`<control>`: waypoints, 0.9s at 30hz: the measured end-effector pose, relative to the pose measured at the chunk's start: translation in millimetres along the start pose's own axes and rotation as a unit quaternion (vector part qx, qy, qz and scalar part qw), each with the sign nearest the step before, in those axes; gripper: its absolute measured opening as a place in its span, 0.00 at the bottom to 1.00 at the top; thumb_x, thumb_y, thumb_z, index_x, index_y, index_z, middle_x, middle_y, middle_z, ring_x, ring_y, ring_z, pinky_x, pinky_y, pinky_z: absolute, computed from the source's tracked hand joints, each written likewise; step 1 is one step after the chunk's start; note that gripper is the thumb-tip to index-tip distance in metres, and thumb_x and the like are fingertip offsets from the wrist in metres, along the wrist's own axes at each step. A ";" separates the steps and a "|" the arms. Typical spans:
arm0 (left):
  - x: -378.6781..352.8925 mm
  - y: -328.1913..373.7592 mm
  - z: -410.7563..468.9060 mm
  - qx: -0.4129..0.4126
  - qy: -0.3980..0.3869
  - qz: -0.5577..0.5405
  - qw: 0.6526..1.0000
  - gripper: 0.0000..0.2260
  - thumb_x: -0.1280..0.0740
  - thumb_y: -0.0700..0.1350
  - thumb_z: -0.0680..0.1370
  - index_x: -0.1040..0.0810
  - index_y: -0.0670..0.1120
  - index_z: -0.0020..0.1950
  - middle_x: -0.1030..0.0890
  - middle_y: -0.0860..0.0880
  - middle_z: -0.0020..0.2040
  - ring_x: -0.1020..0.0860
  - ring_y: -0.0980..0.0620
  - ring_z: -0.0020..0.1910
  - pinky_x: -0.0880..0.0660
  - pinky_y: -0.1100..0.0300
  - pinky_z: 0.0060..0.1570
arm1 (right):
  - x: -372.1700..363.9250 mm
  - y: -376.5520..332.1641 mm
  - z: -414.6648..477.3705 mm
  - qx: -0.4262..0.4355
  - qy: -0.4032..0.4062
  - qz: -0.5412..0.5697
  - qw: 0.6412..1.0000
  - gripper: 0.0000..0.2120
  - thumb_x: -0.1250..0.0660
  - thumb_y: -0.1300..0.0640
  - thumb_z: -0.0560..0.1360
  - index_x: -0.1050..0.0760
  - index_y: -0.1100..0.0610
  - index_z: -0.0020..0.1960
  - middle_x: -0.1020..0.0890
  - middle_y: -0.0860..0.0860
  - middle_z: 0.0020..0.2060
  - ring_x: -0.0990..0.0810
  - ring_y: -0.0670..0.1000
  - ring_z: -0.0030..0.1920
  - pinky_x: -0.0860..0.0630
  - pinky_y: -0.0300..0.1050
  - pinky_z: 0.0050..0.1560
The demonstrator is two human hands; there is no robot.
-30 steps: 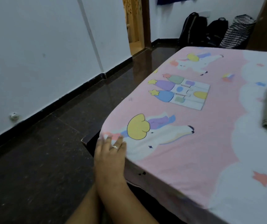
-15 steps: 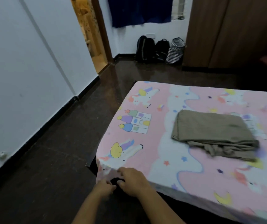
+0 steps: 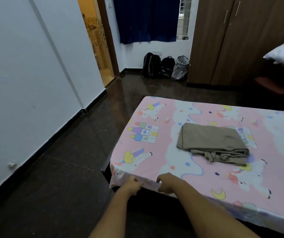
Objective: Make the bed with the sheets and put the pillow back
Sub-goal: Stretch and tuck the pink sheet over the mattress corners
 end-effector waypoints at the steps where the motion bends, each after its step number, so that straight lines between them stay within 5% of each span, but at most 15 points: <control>1: 8.4 -5.3 1.4 -0.001 -0.005 0.009 1.000 0.07 0.38 0.42 0.79 0.35 0.45 0.44 0.28 0.47 0.41 0.32 0.54 0.34 0.33 0.64 0.32 | 0.9 -7.7 3.5 -0.003 -0.003 -0.003 1.000 0.19 0.37 0.57 0.77 0.29 0.60 0.67 0.26 0.58 0.64 0.26 0.58 0.63 0.27 0.51 0.62; 7: 75.2 -59.9 17.6 -0.021 0.003 0.071 0.997 0.05 0.35 0.45 0.77 0.30 0.47 0.47 0.25 0.47 0.49 0.27 0.52 0.44 0.28 0.62 0.42 | -5.3 -71.2 40.6 -0.027 -0.007 0.012 1.000 0.18 0.37 0.56 0.77 0.28 0.59 0.66 0.26 0.57 0.64 0.27 0.56 0.63 0.28 0.49 0.62; 12: 148.9 -84.8 44.7 -0.104 0.080 0.196 0.972 0.15 0.38 0.43 0.77 0.28 0.45 0.65 0.22 0.47 0.54 0.24 0.49 0.51 0.27 0.57 0.50 | -32.9 -153.2 81.9 -0.025 -0.003 0.093 0.995 0.20 0.38 0.56 0.77 0.30 0.56 0.69 0.27 0.55 0.66 0.29 0.56 0.66 0.32 0.48 0.65; 16: 169.8 -73.7 80.8 -0.175 0.093 0.294 0.935 0.12 0.40 0.42 0.76 0.27 0.47 0.59 0.23 0.46 0.57 0.25 0.47 0.54 0.25 0.52 0.53 | -45.0 -181.2 114.8 -0.003 0.014 0.190 0.982 0.19 0.38 0.57 0.78 0.30 0.57 0.68 0.26 0.55 0.66 0.28 0.55 0.66 0.33 0.45 0.64; 21: 148.3 -38.2 151.2 -0.271 0.047 0.380 0.883 0.16 0.40 0.40 0.77 0.30 0.48 0.64 0.29 0.51 0.64 0.33 0.50 0.65 0.30 0.52 0.58 | -41.7 -101.2 174.6 -0.097 0.127 0.307 0.938 0.22 0.38 0.55 0.78 0.33 0.56 0.71 0.31 0.54 0.71 0.33 0.53 0.70 0.38 0.43 0.68; 27: 82.2 -9.0 291.4 -0.397 0.008 0.435 0.808 0.20 0.39 0.42 0.77 0.33 0.46 0.69 0.33 0.49 0.71 0.38 0.48 0.71 0.34 0.54 0.60 | -42.2 33.6 274.9 -0.200 0.275 0.228 0.912 0.23 0.43 0.49 0.81 0.39 0.53 0.74 0.39 0.51 0.75 0.41 0.53 0.74 0.42 0.49 0.72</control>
Point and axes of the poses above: each hand's wrist, its own z-axis towards the middle knuckle, its own x-axis out of the back of the hand, y = z × x, the point moved 2 cm from there along z, towards the middle knuckle
